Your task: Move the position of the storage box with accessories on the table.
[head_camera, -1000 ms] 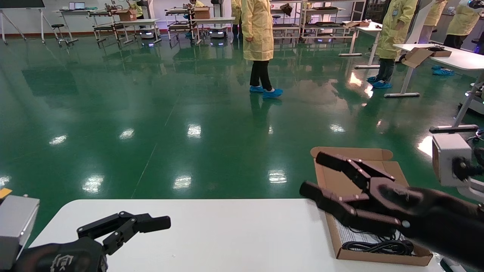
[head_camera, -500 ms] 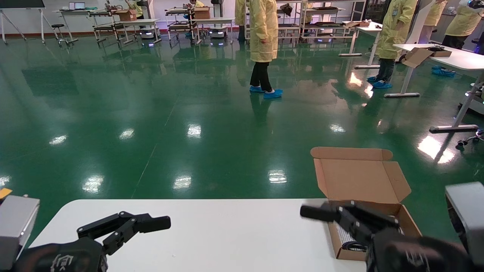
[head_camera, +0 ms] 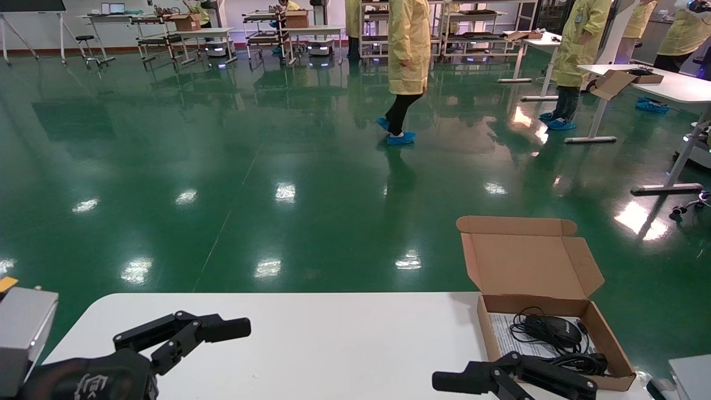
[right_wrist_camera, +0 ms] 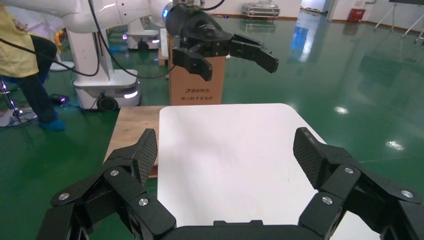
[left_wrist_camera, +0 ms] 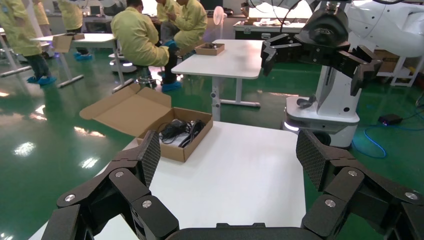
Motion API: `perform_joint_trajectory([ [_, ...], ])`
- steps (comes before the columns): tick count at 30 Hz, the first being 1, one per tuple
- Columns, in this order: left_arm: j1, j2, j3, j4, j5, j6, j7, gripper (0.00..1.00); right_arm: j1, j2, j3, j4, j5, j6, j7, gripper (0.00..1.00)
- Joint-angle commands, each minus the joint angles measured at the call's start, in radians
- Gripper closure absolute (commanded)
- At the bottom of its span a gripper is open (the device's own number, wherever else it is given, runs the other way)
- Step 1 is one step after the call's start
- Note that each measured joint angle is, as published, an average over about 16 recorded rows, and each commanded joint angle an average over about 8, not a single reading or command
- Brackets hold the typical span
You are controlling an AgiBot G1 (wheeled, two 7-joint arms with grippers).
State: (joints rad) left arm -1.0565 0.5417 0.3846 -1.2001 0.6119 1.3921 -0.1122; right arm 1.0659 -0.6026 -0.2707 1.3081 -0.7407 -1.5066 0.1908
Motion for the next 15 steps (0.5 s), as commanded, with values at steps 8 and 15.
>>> perform_joint_trajectory([
  [8,0.000,0.000,0.000,0.000,0.000,0.000,0.000,0.00,0.003,-0.004,-0.004,-0.012,0.004,0.005,-0.001,0.00],
  [15,0.000,0.000,0.000,0.000,0.000,0.000,0.000,0.00,0.006,-0.006,-0.006,-0.018,0.008,0.008,-0.002,0.00],
])
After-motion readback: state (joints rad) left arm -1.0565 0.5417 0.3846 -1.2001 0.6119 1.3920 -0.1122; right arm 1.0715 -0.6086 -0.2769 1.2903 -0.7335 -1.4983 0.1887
